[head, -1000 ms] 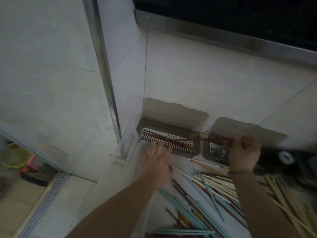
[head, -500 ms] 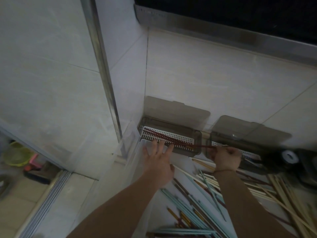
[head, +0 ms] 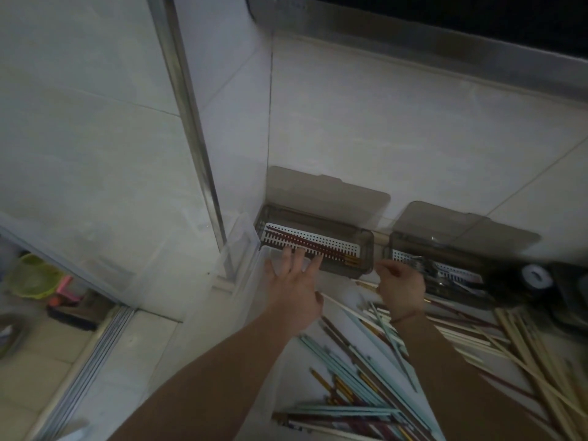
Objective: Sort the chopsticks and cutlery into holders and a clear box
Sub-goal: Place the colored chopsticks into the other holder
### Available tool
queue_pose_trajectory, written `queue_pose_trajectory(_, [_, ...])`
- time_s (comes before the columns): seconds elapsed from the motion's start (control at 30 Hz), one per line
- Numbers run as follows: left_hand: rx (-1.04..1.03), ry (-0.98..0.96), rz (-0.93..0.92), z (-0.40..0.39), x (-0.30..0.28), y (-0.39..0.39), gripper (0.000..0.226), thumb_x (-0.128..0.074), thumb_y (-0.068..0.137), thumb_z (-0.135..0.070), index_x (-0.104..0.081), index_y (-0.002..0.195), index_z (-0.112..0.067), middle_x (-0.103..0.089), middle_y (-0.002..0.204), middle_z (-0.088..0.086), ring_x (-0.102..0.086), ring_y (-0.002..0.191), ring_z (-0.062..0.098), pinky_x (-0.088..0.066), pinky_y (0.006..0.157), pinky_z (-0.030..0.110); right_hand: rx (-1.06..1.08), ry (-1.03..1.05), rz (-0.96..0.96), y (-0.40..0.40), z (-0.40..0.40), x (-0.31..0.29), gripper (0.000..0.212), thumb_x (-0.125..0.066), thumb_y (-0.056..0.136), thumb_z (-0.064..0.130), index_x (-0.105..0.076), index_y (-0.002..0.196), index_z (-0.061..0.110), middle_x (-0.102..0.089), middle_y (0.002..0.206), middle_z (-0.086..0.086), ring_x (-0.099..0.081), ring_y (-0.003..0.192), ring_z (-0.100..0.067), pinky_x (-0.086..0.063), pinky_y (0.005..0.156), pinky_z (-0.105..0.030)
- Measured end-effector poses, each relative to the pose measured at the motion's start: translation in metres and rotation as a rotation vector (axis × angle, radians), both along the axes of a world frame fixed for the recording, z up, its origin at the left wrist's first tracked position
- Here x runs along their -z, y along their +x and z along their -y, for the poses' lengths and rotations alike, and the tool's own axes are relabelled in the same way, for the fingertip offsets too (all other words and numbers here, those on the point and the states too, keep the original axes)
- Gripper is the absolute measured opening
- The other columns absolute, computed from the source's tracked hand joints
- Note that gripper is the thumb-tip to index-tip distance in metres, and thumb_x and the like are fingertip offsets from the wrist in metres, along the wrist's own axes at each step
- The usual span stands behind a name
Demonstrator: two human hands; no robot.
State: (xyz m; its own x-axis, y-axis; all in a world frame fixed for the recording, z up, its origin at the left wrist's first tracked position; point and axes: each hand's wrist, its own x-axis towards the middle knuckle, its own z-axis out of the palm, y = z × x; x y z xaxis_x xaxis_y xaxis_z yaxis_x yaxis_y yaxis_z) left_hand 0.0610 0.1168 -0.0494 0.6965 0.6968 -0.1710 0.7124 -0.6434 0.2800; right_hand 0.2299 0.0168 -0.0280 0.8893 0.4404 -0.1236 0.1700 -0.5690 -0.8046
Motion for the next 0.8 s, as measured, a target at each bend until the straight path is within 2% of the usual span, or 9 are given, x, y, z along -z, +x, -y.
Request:
queue_pose_trajectory(0.1, [-0.011, 0.006, 0.009, 0.001, 0.002, 0.001, 0.078, -0.054, 0.089, -0.047, -0.012, 0.154, -0.036, -0.003, 0.163, 0.001, 0.010, 0.149, 0.029, 0.004, 0.118, 0.061, -0.375, -0.053, 0.280, -0.025, 0.022, 0.003, 0.009, -0.063, 0.088, 0.019, -0.067, 0.080, 0.023, -0.066, 0.071, 0.006, -0.059, 0.062, -0.007, -0.044, 0.058, -0.020])
queue_pose_trajectory(0.17, [-0.020, -0.001, 0.016, 0.002, 0.003, 0.001, 0.078, -0.056, 0.089, -0.046, -0.013, 0.154, -0.036, -0.003, 0.163, 0.001, 0.010, 0.149, 0.029, 0.004, 0.118, 0.060, -0.670, -0.201, 0.393, -0.049, 0.036, 0.015, 0.014, -0.058, 0.086, 0.032, -0.066, 0.075, 0.027, -0.065, 0.069, 0.007, -0.059, 0.059, -0.008, -0.046, 0.054, -0.024])
queue_pose_trajectory(0.23, [-0.023, 0.000, 0.015, 0.002, 0.003, 0.001, 0.077, -0.056, 0.090, -0.046, -0.014, 0.154, -0.036, -0.003, 0.164, 0.002, 0.010, 0.150, 0.029, 0.002, 0.118, 0.060, -0.841, -0.312, 0.541, -0.066, 0.047, 0.035, 0.024, -0.048, 0.082, 0.040, -0.066, 0.071, 0.028, -0.065, 0.069, 0.006, -0.060, 0.056, -0.013, -0.046, 0.048, -0.024])
queue_pose_trajectory(0.37, [-0.018, 0.023, 0.008, 0.001, 0.000, 0.000, 0.076, -0.053, 0.090, -0.047, -0.014, 0.154, -0.036, -0.004, 0.164, 0.002, 0.007, 0.150, 0.029, -0.001, 0.118, 0.059, -0.938, -0.357, 0.593, -0.083, 0.063, 0.050, 0.018, -0.047, 0.072, 0.038, -0.059, 0.063, 0.027, -0.060, 0.060, 0.005, -0.057, 0.045, -0.015, -0.039, 0.037, -0.020])
queue_pose_trajectory(0.43, [-0.017, 0.025, 0.009, 0.002, -0.001, 0.000, 0.076, -0.053, 0.090, -0.048, -0.015, 0.154, -0.036, -0.005, 0.163, 0.003, 0.006, 0.150, 0.029, -0.002, 0.119, 0.059, -0.955, -0.378, 0.614, -0.084, 0.074, 0.051, 0.015, -0.051, 0.070, 0.038, -0.059, 0.063, 0.028, -0.060, 0.060, 0.007, -0.057, 0.045, -0.012, -0.038, 0.038, -0.018])
queue_pose_trajectory(0.53, [-0.026, 0.018, -0.002, 0.003, -0.002, 0.001, 0.076, -0.053, 0.090, -0.048, -0.015, 0.154, -0.036, -0.004, 0.164, 0.002, 0.007, 0.150, 0.029, -0.003, 0.119, 0.058, -0.992, -0.471, 0.591, -0.090, 0.086, 0.049, 0.029, -0.047, 0.081, 0.050, -0.059, 0.068, 0.027, -0.061, 0.067, 0.007, -0.059, 0.055, -0.013, -0.040, 0.047, -0.022])
queue_pose_trajectory(0.67, [-0.009, 0.022, -0.013, 0.003, -0.004, 0.000, 0.076, -0.053, 0.090, -0.048, -0.013, 0.154, -0.037, -0.004, 0.163, 0.002, 0.007, 0.150, 0.029, -0.001, 0.118, 0.058, -1.007, -0.613, 0.703, -0.106, 0.083, 0.053, 0.035, -0.059, 0.076, 0.059, -0.058, 0.060, 0.028, -0.058, 0.053, 0.006, -0.056, 0.042, -0.012, -0.034, 0.040, -0.020])
queue_pose_trajectory(0.73, [0.000, 0.028, -0.015, 0.003, -0.005, -0.001, 0.076, -0.053, 0.091, -0.048, -0.014, 0.154, -0.036, -0.005, 0.163, 0.003, 0.006, 0.150, 0.030, -0.001, 0.118, 0.058, -1.011, -0.653, 0.673, -0.115, 0.080, 0.049, 0.034, -0.050, 0.086, 0.054, -0.066, 0.076, 0.026, -0.066, 0.070, 0.003, -0.064, 0.057, -0.018, -0.044, 0.049, -0.024])
queue_pose_trajectory(0.8, [0.007, 0.029, -0.022, 0.003, -0.007, -0.002, 0.075, -0.052, 0.091, -0.049, -0.013, 0.154, -0.036, -0.004, 0.163, 0.003, 0.007, 0.150, 0.030, 0.000, 0.118, 0.058, -1.029, -0.708, 0.605, -0.118, 0.076, 0.049, 0.039, -0.035, 0.098, 0.045, -0.066, 0.099, 0.021, -0.067, 0.097, -0.003, -0.066, 0.083, -0.027, -0.044, 0.065, -0.029])
